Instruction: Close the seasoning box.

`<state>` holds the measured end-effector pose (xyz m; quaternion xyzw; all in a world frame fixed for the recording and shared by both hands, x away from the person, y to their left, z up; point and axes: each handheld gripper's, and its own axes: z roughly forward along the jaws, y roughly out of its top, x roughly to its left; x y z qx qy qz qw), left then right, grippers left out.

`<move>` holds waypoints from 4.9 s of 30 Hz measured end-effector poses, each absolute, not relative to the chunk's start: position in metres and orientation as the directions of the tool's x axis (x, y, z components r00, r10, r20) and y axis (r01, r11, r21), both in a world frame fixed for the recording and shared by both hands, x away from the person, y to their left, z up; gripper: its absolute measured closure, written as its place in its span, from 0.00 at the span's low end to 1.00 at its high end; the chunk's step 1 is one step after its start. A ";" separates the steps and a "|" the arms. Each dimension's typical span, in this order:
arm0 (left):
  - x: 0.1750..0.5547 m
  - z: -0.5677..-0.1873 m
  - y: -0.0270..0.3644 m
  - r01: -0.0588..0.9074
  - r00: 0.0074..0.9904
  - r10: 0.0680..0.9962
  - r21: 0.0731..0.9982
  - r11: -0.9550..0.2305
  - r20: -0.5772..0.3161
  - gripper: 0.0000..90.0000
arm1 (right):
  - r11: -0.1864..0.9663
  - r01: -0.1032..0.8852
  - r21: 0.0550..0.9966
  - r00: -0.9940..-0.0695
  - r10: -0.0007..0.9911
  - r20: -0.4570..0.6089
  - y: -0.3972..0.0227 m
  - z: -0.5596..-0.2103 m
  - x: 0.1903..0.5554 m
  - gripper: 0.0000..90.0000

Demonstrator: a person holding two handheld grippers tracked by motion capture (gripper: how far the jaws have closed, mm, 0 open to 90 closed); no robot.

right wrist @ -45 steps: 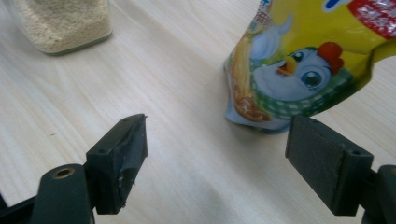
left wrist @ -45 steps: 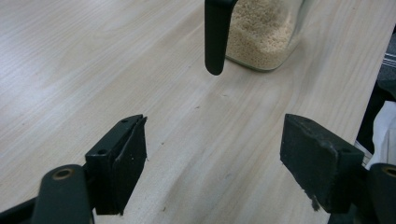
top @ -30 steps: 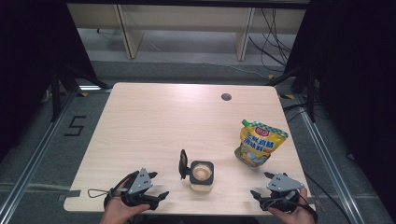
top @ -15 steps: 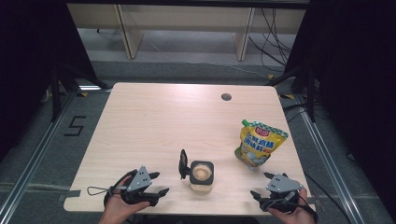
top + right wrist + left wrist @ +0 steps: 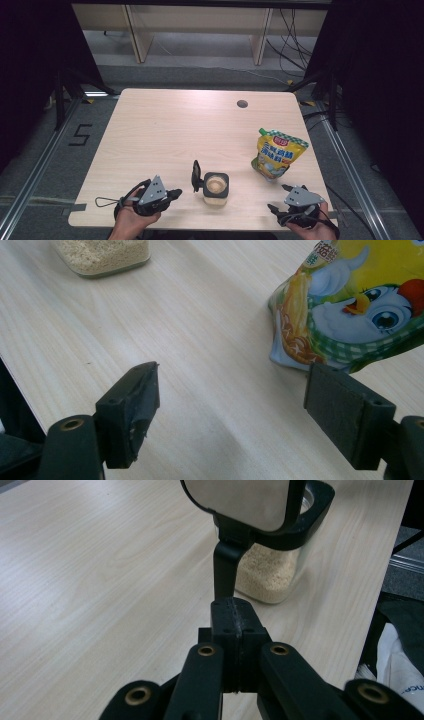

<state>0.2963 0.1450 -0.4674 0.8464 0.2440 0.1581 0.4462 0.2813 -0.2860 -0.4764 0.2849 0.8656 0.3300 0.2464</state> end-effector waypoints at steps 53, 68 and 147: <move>0.312 -0.429 0.090 0.194 0.877 0.472 0.830 -0.524 0.093 0.99 | 0.620 0.343 0.705 -0.717 0.658 -0.230 -0.285 -0.478 0.282 0.26; 0.317 -0.440 0.067 0.193 0.895 0.439 0.818 -0.541 0.079 0.98 | 0.634 0.328 0.700 -0.729 0.641 -0.239 -0.285 -0.478 0.282 0.26; 0.279 -0.499 0.161 0.339 0.824 0.565 0.763 -0.550 0.041 0.25 | 0.645 0.361 0.674 -0.736 0.641 -0.218 -0.282 -0.484 0.283 0.23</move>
